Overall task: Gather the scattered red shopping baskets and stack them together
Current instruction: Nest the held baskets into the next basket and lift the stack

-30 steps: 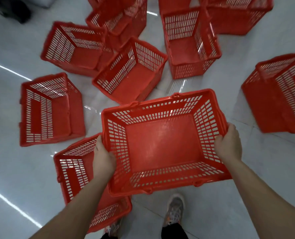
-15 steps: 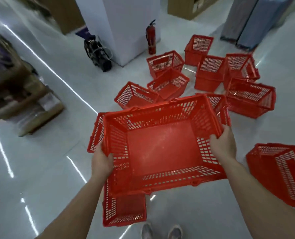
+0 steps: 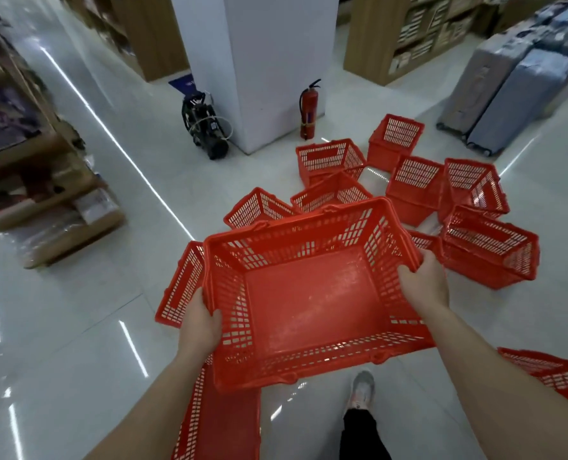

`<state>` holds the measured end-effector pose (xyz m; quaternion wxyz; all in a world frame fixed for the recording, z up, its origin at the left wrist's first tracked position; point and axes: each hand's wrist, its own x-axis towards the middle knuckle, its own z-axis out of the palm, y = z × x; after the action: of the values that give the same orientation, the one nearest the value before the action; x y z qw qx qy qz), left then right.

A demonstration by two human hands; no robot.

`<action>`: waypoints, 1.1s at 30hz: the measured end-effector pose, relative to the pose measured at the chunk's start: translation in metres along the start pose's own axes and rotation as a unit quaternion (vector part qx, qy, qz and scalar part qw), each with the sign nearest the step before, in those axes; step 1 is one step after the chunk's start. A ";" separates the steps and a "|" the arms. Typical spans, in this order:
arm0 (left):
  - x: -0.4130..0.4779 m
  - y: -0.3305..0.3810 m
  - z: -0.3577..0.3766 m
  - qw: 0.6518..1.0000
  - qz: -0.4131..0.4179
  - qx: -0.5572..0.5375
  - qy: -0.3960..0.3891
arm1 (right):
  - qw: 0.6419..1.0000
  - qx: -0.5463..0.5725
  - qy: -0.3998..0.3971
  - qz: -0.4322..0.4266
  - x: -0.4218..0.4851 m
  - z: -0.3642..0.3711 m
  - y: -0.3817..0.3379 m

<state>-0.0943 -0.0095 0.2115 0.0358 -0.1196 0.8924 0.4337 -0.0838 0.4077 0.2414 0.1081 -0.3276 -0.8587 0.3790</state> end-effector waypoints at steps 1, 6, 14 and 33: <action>0.011 0.004 0.016 1.000 -0.005 -0.003 -0.002 | 1.000 -0.004 -0.005 0.000 0.022 0.006 0.005; 0.075 0.021 0.121 0.998 -0.055 0.001 0.014 | 0.998 -0.002 -0.061 -0.003 0.159 0.050 0.039; 0.151 0.019 0.292 0.977 -0.206 -0.016 0.052 | 0.979 -0.042 -0.198 -0.037 0.356 0.162 0.111; 0.236 -0.201 0.507 0.978 -0.182 -0.101 0.027 | 0.955 -0.056 -0.287 -0.046 0.428 0.398 0.322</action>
<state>-0.2937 0.2251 -0.2970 0.0781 -0.2950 0.8078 0.5043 -0.4278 0.6136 -0.2923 -0.1443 -0.1704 -0.8876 0.4028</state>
